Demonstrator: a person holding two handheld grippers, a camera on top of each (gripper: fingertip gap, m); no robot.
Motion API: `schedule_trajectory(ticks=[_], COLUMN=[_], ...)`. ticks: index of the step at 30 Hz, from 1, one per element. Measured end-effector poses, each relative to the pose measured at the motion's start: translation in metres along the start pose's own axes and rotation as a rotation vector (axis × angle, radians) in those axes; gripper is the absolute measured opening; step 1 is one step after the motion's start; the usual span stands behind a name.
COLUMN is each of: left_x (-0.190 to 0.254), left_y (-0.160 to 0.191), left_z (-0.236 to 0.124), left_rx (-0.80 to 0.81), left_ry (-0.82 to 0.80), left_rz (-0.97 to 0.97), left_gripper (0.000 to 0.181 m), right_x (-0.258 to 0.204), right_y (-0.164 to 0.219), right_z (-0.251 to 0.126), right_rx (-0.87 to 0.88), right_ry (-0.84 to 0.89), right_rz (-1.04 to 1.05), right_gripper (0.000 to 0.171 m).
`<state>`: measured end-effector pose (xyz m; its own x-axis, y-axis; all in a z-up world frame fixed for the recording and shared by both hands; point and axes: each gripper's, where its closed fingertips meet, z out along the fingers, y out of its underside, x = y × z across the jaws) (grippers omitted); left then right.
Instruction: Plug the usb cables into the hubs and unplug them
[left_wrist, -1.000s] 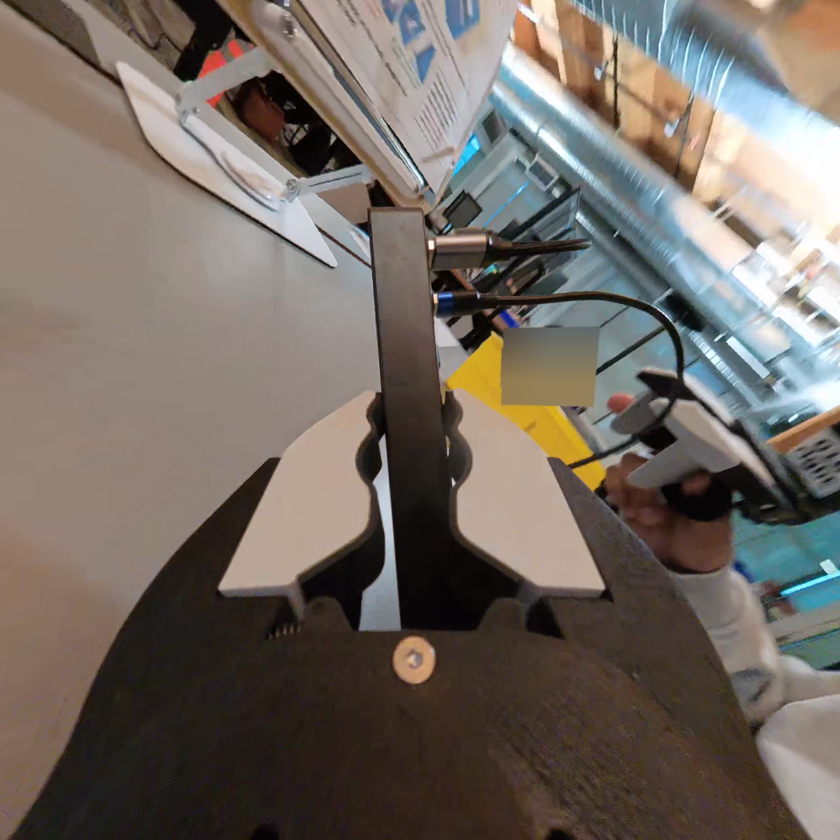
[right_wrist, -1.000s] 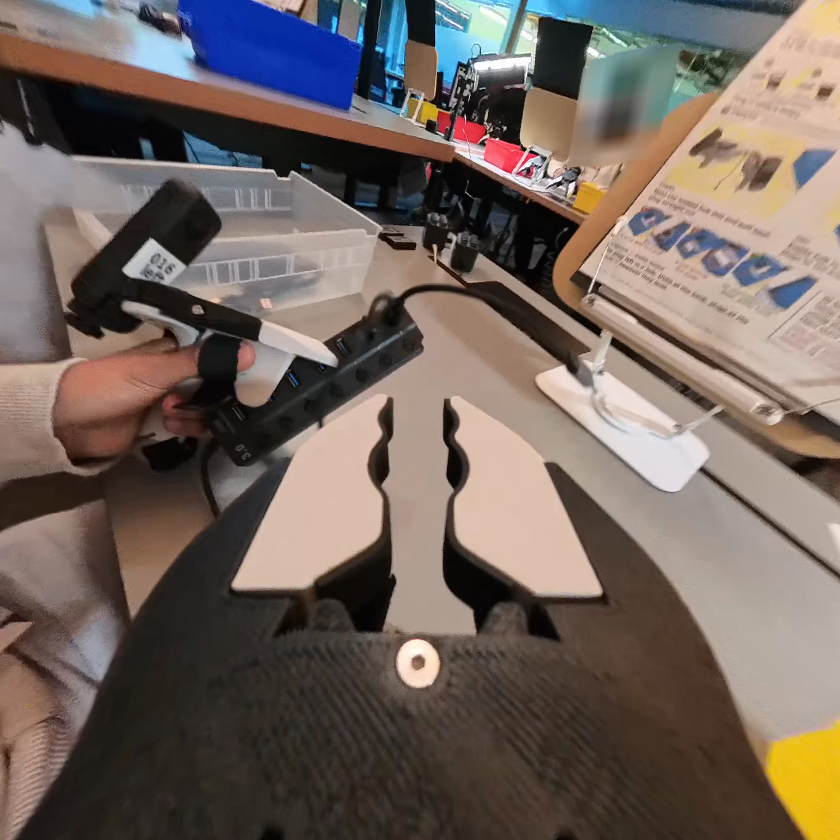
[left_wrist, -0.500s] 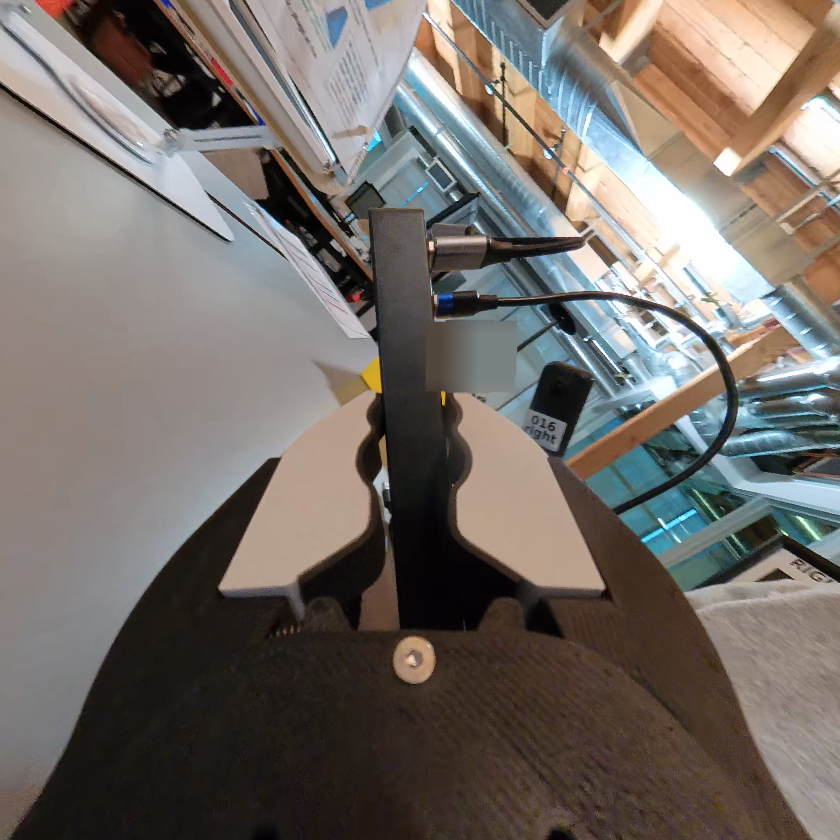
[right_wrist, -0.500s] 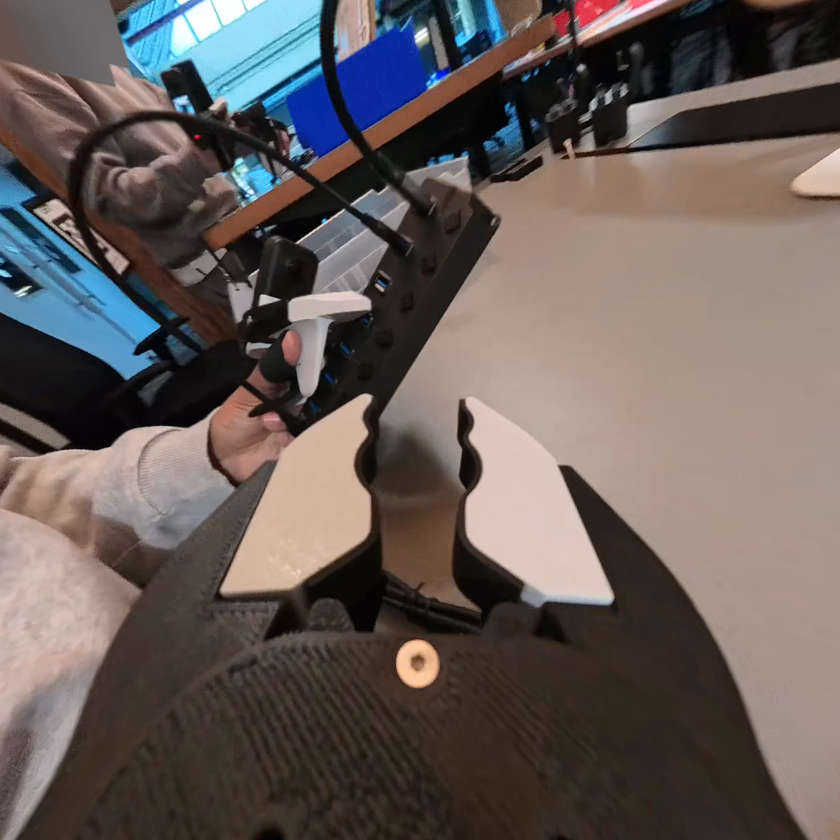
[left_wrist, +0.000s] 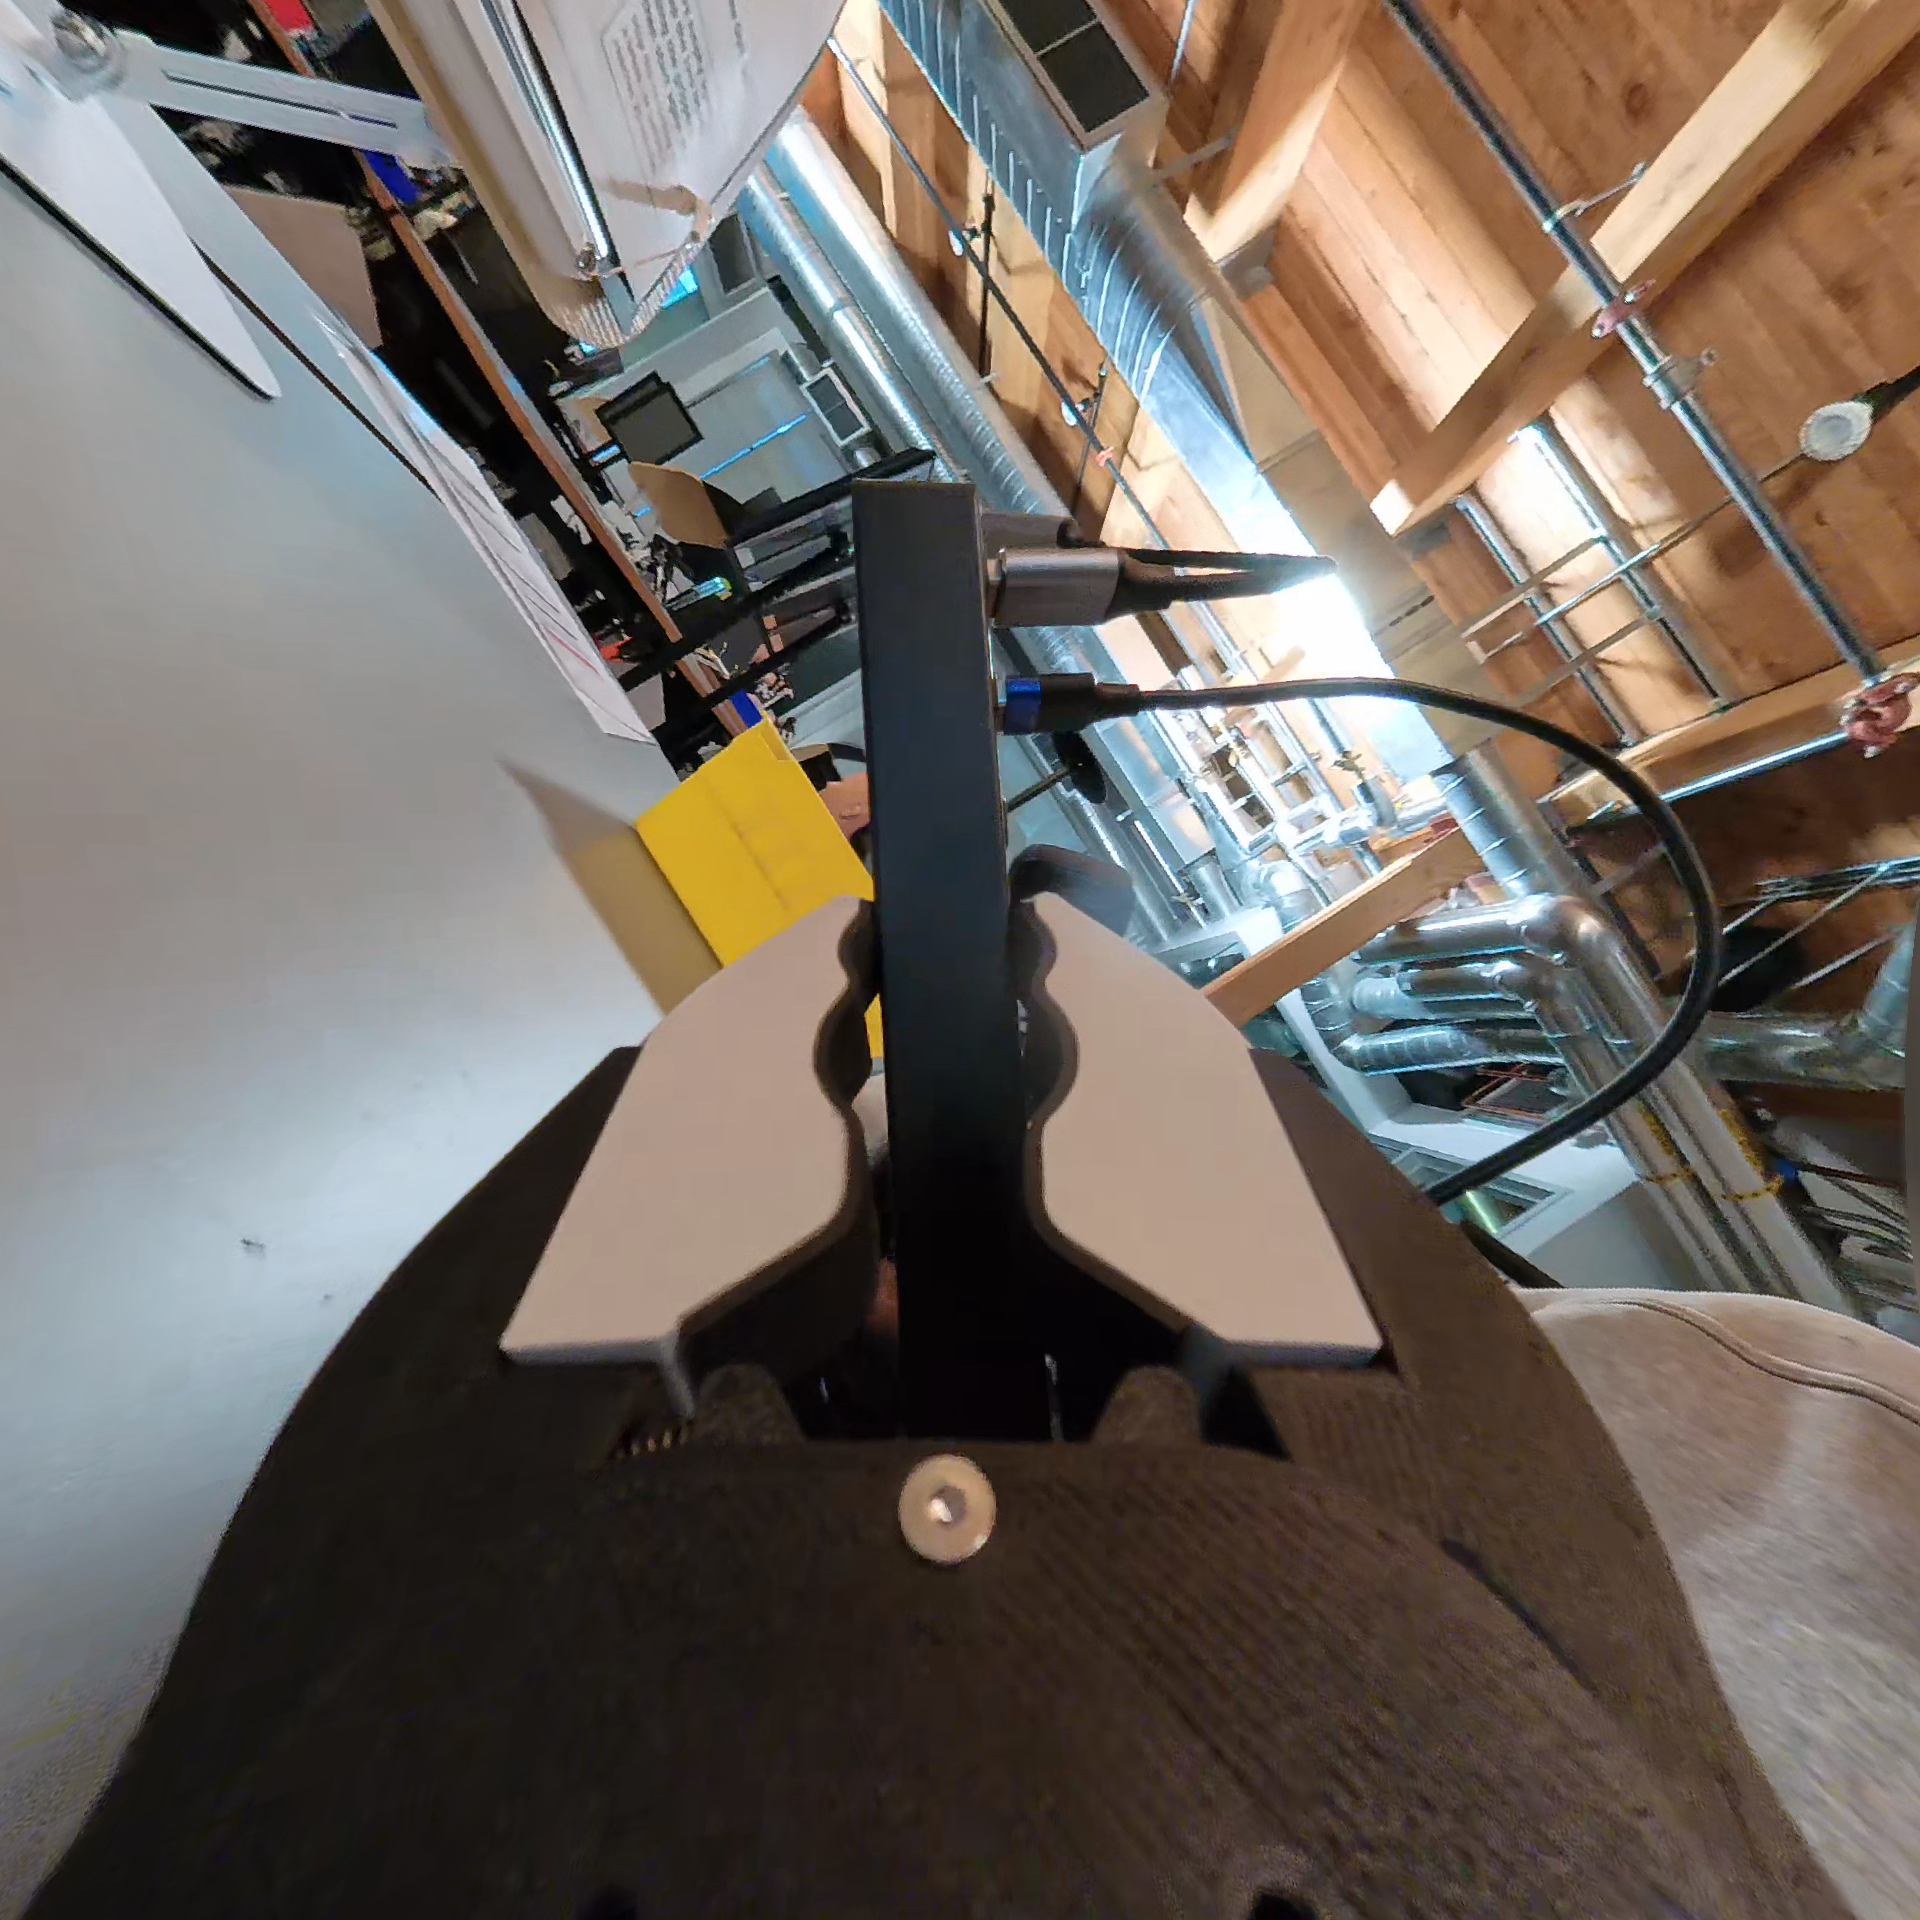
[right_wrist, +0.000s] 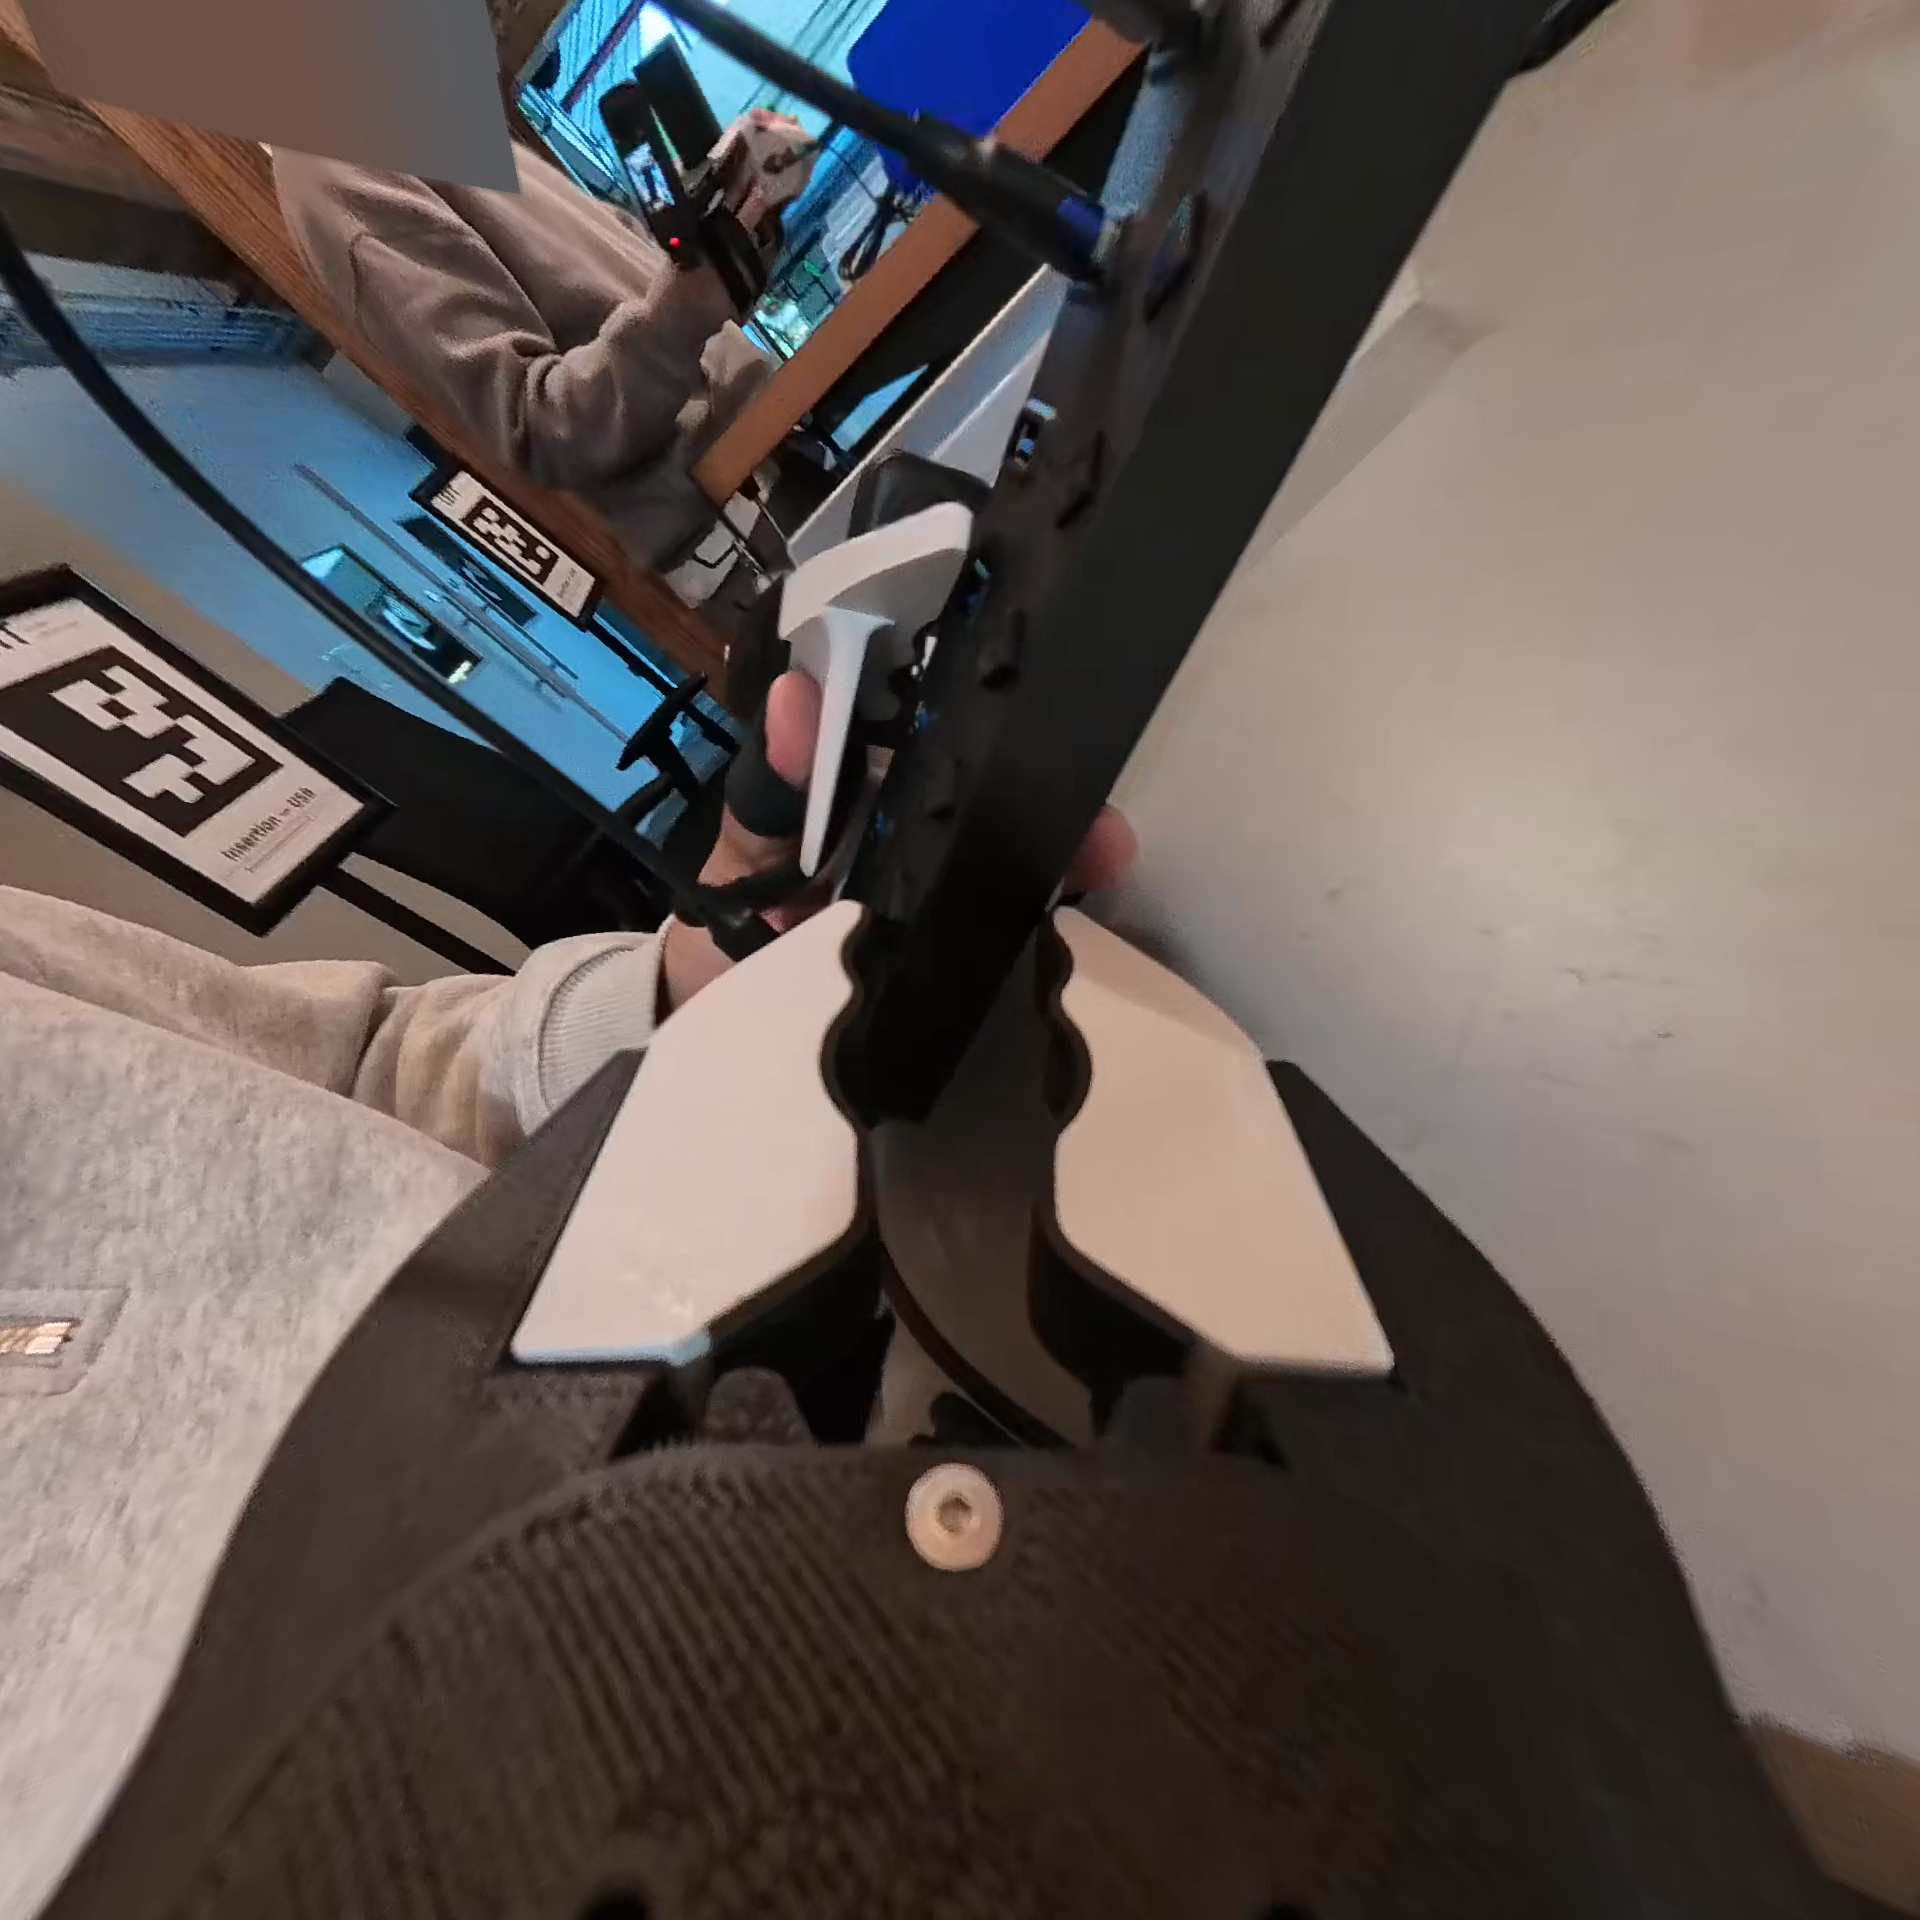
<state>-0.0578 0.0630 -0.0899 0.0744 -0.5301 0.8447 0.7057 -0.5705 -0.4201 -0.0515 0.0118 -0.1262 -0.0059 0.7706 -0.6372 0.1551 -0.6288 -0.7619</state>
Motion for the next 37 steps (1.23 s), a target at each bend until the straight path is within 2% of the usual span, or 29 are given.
schedule_trajectory(ticks=[3,6,11,14,19,27,33,37], left_x=[0.000,0.003,0.005,0.004,0.004,-0.001,-0.008,-0.014], left_y=[0.000,0.001,0.021,0.028,0.025,0.024,0.006,-0.001], left_z=[0.001,0.002,0.012,0.014,0.011,0.010,0.000,-0.006], left_rx=[-0.001,-0.001,-0.118,-0.156,-0.141,-0.132,-0.060,-0.036], left_ry=[0.005,0.025,0.000,-0.015,0.007,-0.051,-0.103,-0.147], left_rz=[-0.006,-0.012,0.070,0.099,0.048,0.095,0.107,0.113], left_gripper=[0.026,0.035,0.047,0.046,0.028,0.027,0.026,0.026], right_x=[0.000,0.000,0.003,0.004,0.001,0.007,0.017,0.021], right_y=[0.000,-0.003,-0.010,-0.013,-0.011,-0.008,-0.007,-0.009], right_z=[-0.001,-0.003,-0.009,-0.014,-0.013,-0.012,-0.016,-0.018], right_rx=[0.006,0.016,0.058,0.063,0.046,0.024,-0.017,-0.015], right_ry=[-0.011,-0.017,-0.039,-0.034,-0.040,0.027,0.145,0.163], right_rz=[0.019,0.030,0.074,0.062,0.029,-0.034,-0.182,-0.198], right_gripper=[0.029,0.028,0.029,0.028,0.028,0.029,0.022,0.021])
